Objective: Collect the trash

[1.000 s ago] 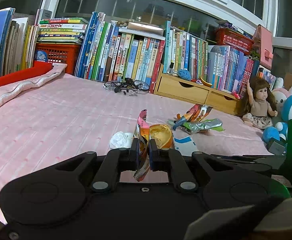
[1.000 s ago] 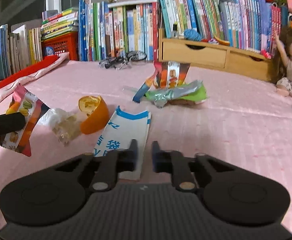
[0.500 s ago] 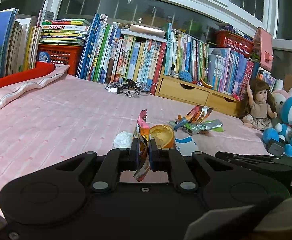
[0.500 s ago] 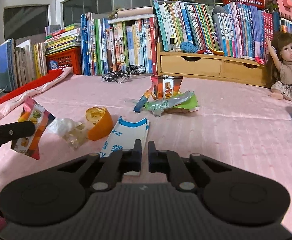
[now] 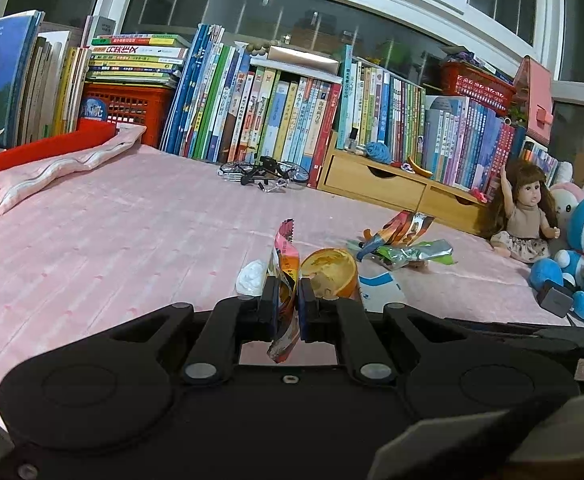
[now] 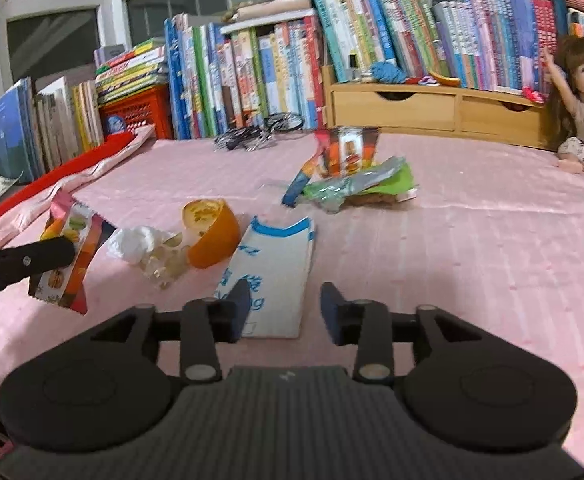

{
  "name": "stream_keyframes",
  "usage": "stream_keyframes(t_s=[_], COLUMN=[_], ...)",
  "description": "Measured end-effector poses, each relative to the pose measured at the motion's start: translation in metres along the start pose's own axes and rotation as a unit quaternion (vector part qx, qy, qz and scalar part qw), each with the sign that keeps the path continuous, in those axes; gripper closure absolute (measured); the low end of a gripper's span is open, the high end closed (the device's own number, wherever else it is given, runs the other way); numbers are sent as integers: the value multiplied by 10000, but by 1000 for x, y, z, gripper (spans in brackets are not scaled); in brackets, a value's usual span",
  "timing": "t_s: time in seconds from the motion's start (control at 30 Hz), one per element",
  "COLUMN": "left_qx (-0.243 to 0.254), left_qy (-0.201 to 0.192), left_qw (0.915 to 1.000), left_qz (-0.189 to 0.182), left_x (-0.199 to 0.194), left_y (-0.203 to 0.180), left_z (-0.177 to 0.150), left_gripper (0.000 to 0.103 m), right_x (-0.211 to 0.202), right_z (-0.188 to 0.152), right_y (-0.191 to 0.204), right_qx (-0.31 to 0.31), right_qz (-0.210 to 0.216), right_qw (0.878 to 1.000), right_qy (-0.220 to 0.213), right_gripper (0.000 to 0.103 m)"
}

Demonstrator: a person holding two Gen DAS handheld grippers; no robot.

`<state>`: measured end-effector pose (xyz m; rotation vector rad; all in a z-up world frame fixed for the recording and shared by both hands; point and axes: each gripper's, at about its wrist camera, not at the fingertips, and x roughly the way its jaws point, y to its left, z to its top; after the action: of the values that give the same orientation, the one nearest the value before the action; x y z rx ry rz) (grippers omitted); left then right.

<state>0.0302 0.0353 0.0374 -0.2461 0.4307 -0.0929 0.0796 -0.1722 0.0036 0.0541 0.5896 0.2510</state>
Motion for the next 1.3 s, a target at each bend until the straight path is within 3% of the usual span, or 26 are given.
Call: stream_keyframes(t_s=[0.1, 0.27, 0.3, 0.37, 0.53, 0.6, 0.83, 1.3], left_qx=[13, -10, -5, -23, -65, -93, -159, -418], left_qy=[20, 41, 40, 33, 10, 19, 22, 202], left_qw=[10000, 10000, 10000, 10000, 10000, 10000, 9999, 9986], left_qz=[-10, -25, -23, -25, -18, -12, -58, -255], left_x=[3, 5, 4, 4, 1, 0, -8, -57], left_y=[-1, -1, -1, -1, 0, 1, 0, -5], left_z=[-1, -2, -2, -1, -2, -3, -7, -39], left_gripper=[94, 94, 94, 94, 94, 94, 94, 94], right_x=[8, 30, 36, 37, 19, 9, -8, -76], right_z=[3, 13, 13, 10, 4, 5, -2, -32], right_y=[7, 26, 31, 42, 41, 39, 33, 27], right_qx=[-33, -283, -400, -721, -669, -577, -582, -243], right_qz=[-20, -21, -50, -150, 24, -93, -166, 140], right_qw=[10000, 9989, 9978, 9962, 9976, 9983, 9982, 9986], right_qy=[33, 378, 521, 462, 172, 41, -46, -448], right_gripper=[21, 15, 17, 30, 47, 77, 79, 85])
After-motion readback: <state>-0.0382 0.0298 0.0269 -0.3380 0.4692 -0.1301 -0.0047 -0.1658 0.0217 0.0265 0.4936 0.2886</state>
